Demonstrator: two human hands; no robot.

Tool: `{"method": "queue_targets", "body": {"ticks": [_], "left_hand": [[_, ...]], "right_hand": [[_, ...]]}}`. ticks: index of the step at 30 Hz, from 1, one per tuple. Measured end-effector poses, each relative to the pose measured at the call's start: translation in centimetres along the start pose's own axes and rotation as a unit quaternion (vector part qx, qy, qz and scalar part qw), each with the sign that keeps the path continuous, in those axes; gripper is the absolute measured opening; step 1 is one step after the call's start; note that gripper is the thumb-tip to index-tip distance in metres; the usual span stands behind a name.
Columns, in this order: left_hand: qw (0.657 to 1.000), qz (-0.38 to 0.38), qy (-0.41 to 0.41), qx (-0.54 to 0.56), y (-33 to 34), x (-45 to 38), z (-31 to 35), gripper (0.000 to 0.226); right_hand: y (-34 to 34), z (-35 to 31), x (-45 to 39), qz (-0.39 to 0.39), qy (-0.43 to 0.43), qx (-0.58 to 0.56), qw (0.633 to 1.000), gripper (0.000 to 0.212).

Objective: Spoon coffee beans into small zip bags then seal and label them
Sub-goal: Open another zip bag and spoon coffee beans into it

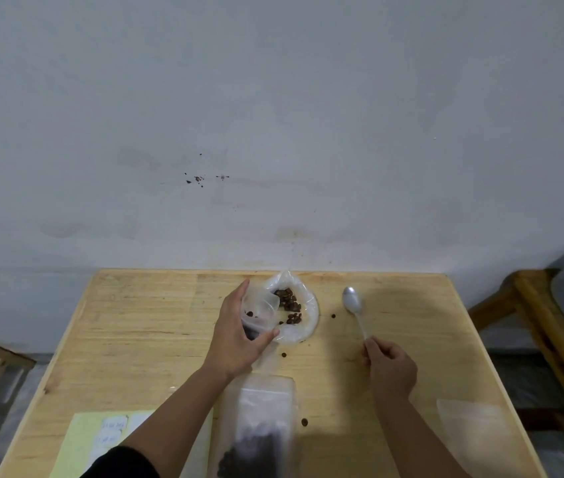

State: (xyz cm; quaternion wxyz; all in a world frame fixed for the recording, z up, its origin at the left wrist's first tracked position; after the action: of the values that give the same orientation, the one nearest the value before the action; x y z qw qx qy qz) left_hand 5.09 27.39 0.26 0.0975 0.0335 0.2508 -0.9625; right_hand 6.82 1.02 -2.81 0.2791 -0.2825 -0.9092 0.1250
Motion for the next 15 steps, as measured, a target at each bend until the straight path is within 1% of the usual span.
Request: {"method": "queue_targets", "body": {"ticks": [3,5,9,15], "left_hand": [[1.0,-0.002,0.002,-0.008,-0.13,-0.04,0.25,0.102],[1.0,-0.004,0.002,-0.015,-0.18,-0.04,0.29,0.101],[1.0,-0.007,0.004,-0.026,-0.29,0.03,0.46,0.101],[0.999,-0.004,0.009,-0.032,-0.73,0.09,0.97,0.102]], "right_hand": [[0.36,-0.2,0.12,0.01,-0.028,0.077,0.997,0.008],[0.61,-0.37,0.48,0.006,-0.05,0.104,0.993,0.006],[0.96,-0.45,0.89,-0.011,-0.087,0.123,0.988,0.005],[1.05,-0.1,0.7,-0.007,-0.122,0.146,0.982,0.005]]}}
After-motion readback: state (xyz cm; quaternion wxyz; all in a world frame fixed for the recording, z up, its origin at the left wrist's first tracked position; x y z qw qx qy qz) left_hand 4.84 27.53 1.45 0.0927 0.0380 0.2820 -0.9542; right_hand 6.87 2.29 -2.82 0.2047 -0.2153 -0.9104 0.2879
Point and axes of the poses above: each hand's wrist, its own x-axis away from the middle knuckle, its own y-axis out of the palm, z = x × y, the point moved 3 cm from there along -x, towards the middle knuckle, and after that the axes turned 9 degrees about y, right-handed, at the moved point
